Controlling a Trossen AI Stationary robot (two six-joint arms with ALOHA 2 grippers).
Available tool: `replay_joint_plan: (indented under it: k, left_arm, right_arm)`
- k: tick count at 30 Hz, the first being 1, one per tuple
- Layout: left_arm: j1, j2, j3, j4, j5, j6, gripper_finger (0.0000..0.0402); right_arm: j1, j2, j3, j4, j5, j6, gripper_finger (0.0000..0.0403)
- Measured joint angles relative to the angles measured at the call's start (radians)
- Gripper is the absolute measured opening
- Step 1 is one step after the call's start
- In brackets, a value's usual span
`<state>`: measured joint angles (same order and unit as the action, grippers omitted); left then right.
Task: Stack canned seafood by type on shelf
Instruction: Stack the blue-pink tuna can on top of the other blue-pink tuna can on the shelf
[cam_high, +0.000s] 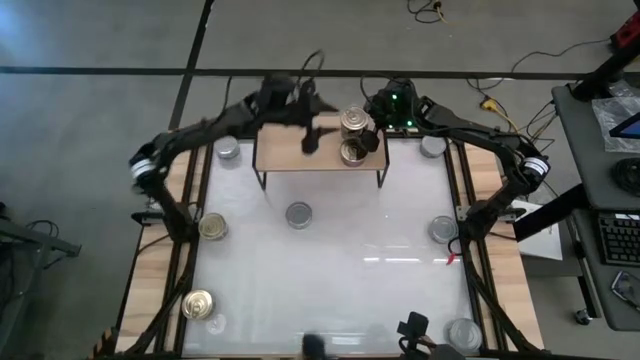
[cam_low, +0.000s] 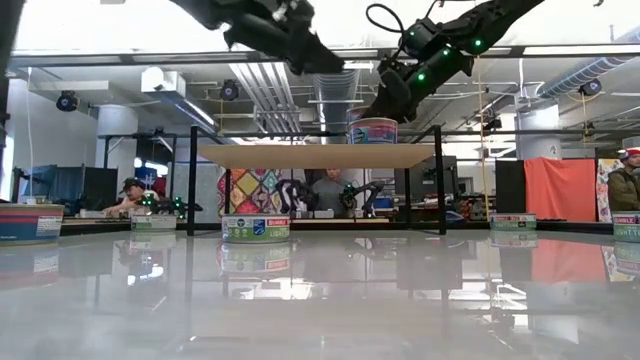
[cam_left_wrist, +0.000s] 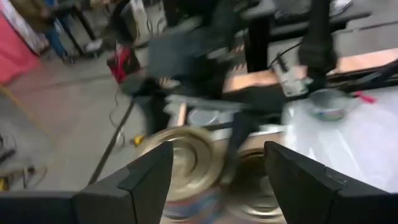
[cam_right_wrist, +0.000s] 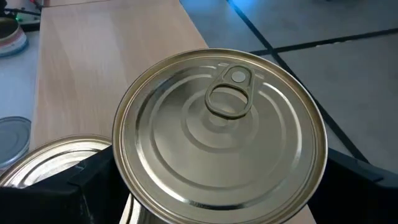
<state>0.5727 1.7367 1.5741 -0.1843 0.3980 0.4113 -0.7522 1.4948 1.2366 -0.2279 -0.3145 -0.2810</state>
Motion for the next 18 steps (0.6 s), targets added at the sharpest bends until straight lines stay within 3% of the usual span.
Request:
replay_joint_plan:
  k: [5,9,13,18]
  left_arm:
    - [0.040,0.213,0.267,-0.174,0.129,-0.008,0.0235]
    - [0.042,0.320,0.412,-0.242,0.138,0.003,0.0235]
    - [0.045,0.387,0.499,-0.294,0.137,0.009,0.0235]
    - [0.054,0.399,0.525,-0.304,0.136,0.009,0.0235]
  right_arm:
    - [-0.009,0.016,0.000,0.021,0.001,0.002,0.0370]
    - [-0.014,0.031,0.000,0.029,-0.001,0.003,0.0370]
    - [-0.014,0.037,0.001,0.030,-0.007,0.007,0.0370]
    - [-0.014,0.027,0.001,0.009,-0.008,0.007,0.0377]
